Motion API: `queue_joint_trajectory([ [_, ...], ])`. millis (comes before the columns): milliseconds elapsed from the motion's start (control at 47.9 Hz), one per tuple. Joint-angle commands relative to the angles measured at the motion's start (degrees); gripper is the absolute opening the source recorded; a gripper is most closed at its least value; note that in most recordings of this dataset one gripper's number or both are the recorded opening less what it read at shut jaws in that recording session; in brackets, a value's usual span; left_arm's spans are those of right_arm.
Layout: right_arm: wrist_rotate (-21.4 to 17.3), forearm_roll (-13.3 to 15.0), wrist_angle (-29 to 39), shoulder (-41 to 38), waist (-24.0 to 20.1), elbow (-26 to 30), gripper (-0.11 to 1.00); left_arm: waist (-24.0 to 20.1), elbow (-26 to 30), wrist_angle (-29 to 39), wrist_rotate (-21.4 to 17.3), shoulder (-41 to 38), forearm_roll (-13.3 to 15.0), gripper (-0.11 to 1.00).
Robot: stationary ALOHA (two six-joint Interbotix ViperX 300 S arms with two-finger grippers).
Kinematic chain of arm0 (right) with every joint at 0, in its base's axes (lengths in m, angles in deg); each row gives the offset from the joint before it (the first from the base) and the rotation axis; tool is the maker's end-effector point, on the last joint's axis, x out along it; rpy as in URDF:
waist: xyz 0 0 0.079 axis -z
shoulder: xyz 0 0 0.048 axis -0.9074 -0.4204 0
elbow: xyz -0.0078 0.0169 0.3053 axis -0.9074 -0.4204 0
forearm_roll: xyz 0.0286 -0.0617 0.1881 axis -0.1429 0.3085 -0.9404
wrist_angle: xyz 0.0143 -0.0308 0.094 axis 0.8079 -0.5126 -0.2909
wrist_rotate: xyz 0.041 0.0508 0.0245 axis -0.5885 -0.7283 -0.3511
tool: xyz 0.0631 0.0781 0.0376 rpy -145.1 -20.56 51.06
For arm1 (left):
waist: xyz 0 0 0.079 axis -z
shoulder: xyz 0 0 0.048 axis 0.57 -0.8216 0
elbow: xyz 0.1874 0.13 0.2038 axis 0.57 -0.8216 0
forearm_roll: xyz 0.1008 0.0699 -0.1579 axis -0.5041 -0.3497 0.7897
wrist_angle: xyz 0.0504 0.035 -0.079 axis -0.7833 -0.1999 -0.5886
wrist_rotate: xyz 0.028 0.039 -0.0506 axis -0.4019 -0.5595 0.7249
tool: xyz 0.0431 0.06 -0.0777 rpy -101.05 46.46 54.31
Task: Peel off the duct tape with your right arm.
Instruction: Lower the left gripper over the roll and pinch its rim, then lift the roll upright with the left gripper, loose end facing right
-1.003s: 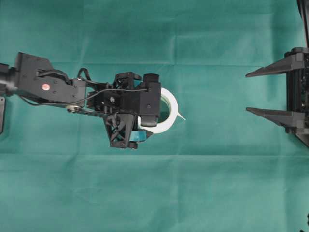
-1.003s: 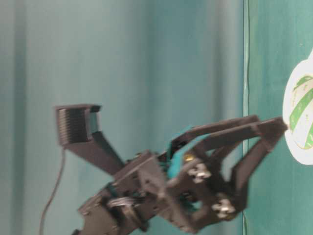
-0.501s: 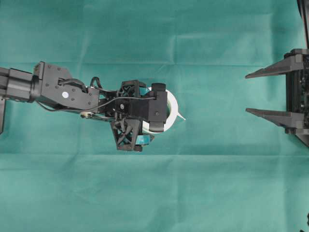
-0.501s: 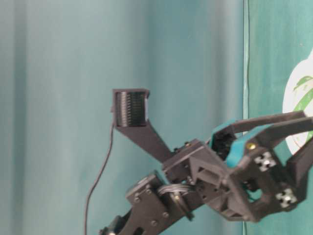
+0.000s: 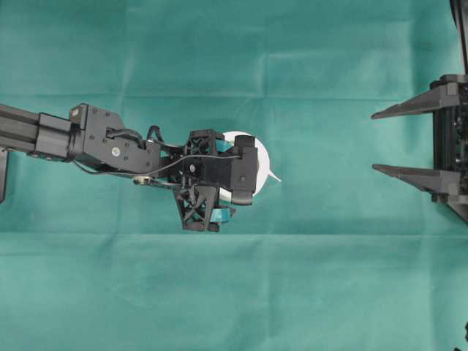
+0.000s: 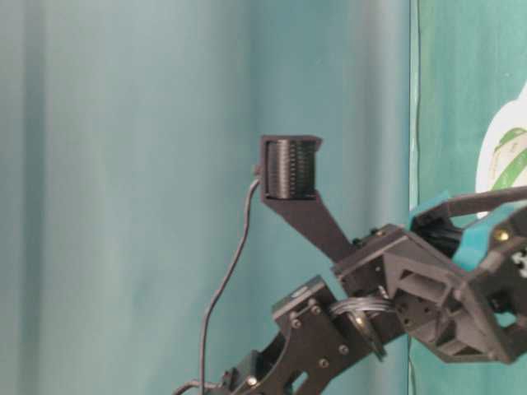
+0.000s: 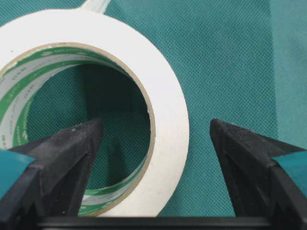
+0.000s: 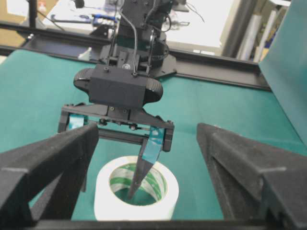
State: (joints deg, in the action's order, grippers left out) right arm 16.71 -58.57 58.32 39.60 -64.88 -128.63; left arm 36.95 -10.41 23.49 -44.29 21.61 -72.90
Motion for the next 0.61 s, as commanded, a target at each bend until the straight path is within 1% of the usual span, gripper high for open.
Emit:
queue_joint_trajectory([
  [0, -0.09, 0.09, -0.62, -0.35, 0.09, 0.62, 0.76, 0.18, 1.41, -0.53, 0.00, 0.62, 0.09, 0.93],
  [251, -0.09, 0.09, -0.62, -0.35, 0.09, 0.53, 0.76, 0.18, 1.41, -0.62, -0.09, 0.26, 0.09, 0.92],
  [355, -0.09, 0.09, -0.62, -0.35, 0.09, 0.53, 0.76, 0.18, 1.49, -0.62, -0.09, 0.26, 0.09, 0.91],
  [418, -0.09, 0.00, -0.62, -0.35, 0.09, 0.44, 0.76, 0.18, 1.41, -0.62, -0.26, 0.26, 0.09, 0.88],
  [460, -0.09, 0.09, -0.62, -0.44, 0.09, 0.44, 0.76, 0.26, 1.49, -0.35, -0.35, 0.26, 0.09, 0.82],
  [480, -0.09, 0.09, -0.62, -0.44, 0.09, 0.44, 0.76, 0.26, 1.49, -0.35, -0.35, 0.26, 0.09, 0.78],
  [543, -0.09, 0.09, -0.62, -0.35, 0.09, 0.35, 0.76, 0.26, 1.49, -0.09, -0.35, 0.26, 0.09, 0.61],
  [585, -0.09, 0.09, -0.62, -0.35, 0.09, 0.35, 0.76, 0.26, 1.58, 0.09, -0.35, 0.35, 0.09, 0.47],
])
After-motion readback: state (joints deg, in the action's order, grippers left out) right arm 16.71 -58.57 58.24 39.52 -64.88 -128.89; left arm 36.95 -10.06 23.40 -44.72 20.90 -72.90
